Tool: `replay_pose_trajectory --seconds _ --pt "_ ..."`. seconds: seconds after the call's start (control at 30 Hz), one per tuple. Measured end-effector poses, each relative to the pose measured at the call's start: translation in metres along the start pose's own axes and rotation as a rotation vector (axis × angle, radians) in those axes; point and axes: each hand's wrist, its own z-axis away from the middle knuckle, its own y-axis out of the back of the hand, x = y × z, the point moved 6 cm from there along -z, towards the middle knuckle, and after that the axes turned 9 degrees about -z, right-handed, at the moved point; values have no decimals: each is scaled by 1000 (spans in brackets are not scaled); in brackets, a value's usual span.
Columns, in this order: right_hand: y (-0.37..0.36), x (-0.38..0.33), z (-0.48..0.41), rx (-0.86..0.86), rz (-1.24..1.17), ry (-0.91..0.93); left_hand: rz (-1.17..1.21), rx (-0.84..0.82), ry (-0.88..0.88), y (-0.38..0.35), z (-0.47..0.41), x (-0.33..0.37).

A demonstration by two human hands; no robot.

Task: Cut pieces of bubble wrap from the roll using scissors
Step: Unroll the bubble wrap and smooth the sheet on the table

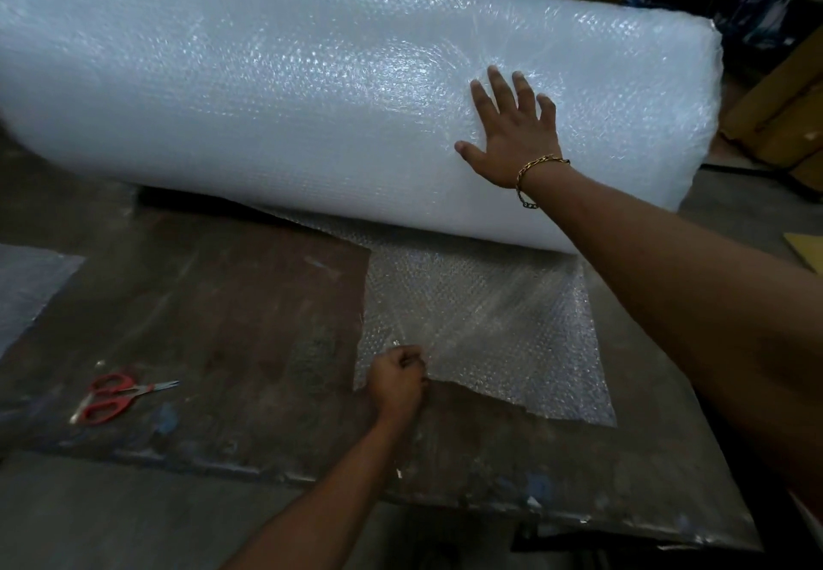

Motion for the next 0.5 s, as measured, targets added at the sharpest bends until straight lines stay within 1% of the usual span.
replay_pose_trajectory --seconds 0.2,0.33,0.5 --pt "5 -5 4 15 -11 -12 21 -50 -39 -1 13 -25" --pt "11 -12 7 32 -21 -16 -23 -31 -84 14 22 -33" --pt "15 -20 15 75 -17 -16 -24 -31 -79 26 30 -49"
